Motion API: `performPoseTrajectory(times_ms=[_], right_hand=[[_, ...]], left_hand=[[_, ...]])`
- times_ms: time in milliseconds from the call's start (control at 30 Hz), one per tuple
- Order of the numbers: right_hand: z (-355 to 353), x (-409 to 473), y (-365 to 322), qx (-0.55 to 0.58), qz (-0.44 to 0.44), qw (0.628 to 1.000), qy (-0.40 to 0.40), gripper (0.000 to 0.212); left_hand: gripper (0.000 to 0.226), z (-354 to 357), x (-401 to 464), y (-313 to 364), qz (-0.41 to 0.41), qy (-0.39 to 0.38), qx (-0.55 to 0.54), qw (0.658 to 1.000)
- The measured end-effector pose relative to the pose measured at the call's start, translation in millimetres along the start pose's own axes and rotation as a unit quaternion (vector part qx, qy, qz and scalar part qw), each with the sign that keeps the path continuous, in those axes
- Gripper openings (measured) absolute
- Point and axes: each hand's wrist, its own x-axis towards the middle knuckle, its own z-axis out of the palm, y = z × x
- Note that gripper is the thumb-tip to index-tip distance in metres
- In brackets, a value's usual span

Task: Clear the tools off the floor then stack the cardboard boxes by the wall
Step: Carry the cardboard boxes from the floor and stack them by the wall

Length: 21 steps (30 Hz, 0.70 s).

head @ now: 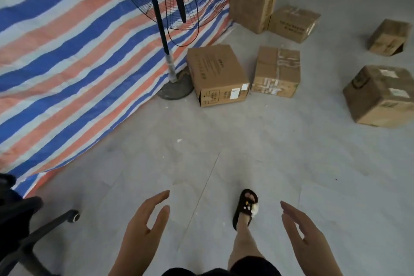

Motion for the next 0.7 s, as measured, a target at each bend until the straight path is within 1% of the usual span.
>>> performPoseTrajectory(times_ms=[133, 233, 267, 400, 533, 700], right_hand=[[-35, 124, -26, -0.007, -0.015, 0.999, -0.036, 0.037], [-72, 212, -60, -0.012, -0.042, 0.999, -0.009, 0.018], [-83, 242, -70, -0.015, -0.050, 0.999, -0.001, 0.019], [-103, 341, -99, -0.029, -0.039, 0.998, -0.042, 0.022], [-101, 432, -119, -0.042, -0.031, 0.998, -0.041, 0.020], [-85, 560, -147, -0.062, -0.005, 0.997, -0.045, 0.025]], left_hand=[[0.027, 58, 103, 38, -0.021, 0.004, 0.020, 1.000], [0.028, 99, 172, 81, -0.007, 0.013, -0.002, 1.000], [0.029, 112, 197, 94, -0.002, 0.017, -0.014, 1.000], [0.028, 149, 275, 126, -0.024, -0.001, -0.031, 0.999], [0.029, 172, 356, 134, -0.065, 0.003, -0.034, 0.997], [0.027, 198, 491, 133, -0.082, 0.001, -0.018, 0.996]])
